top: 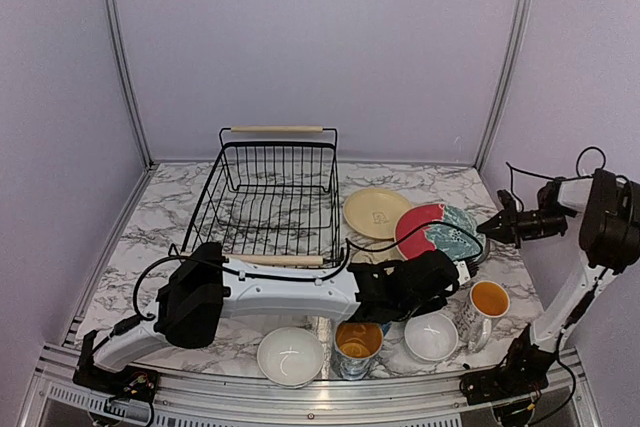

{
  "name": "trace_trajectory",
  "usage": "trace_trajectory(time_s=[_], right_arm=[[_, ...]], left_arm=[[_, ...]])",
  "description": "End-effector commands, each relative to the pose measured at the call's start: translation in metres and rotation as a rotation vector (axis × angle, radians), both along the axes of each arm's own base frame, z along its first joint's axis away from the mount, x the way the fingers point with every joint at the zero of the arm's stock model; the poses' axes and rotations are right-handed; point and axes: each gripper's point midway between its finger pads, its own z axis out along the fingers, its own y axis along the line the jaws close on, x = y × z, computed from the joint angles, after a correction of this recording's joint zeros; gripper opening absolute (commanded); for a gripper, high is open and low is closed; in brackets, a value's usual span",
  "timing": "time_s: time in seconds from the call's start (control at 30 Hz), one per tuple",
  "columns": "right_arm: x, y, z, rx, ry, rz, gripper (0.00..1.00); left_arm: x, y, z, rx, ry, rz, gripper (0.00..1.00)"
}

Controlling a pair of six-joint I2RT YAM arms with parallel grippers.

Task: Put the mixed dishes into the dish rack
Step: Pass from the right arm to the left

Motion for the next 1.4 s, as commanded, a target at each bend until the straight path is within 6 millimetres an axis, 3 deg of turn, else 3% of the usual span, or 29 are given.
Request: trace_trajectory(time_s=[0.0,0.23,0.37,0.53,0.7,0.77,0.83,0.97,1.1,1.37], right_arm=[[-0.005,0.025,0.052,0.147,-0.100,0.029,0.00],[-0.011,0.042,0.059,0.116,-0.128,0.080,0.00],[-0.013,0.044,0.060,0.101,-0.136,0.089,0.00],[-0.015,0.044,0.062,0.091,-0.150,0.092,0.00],[-0.016,0.046,0.070,0.099,-0.175,0.098,0.00],[-0.016,0.045,0.076,0.115,-0.197,0.097,0.00],[-0.013,0.040,0.084,0.124,-0.223,0.083,0.20],[-0.010,0.027,0.092,0.113,-0.265,0.060,0.43],[-0.010,0.019,0.094,0.091,-0.299,0.051,0.50],[-0.002,0.003,0.118,0.013,-0.440,0.078,0.56]], left_arm=[[0.007,-0.004,0.001,0.049,-0.153,0.019,0.62],[0.014,-0.005,0.008,0.112,-0.324,0.039,0.44],[0.017,-0.006,0.021,0.093,-0.365,0.055,0.30],[0.017,-0.010,0.036,0.065,-0.401,0.047,0.20],[0.017,-0.012,0.050,0.044,-0.432,0.043,0.02],[0.017,-0.012,0.056,0.036,-0.443,0.043,0.00],[0.016,-0.012,0.064,0.023,-0.461,0.040,0.00],[0.014,-0.015,0.082,-0.028,-0.492,0.033,0.00],[0.012,-0.017,0.100,-0.089,-0.494,0.027,0.00],[-0.008,-0.017,0.157,-0.255,-0.347,-0.057,0.00]])
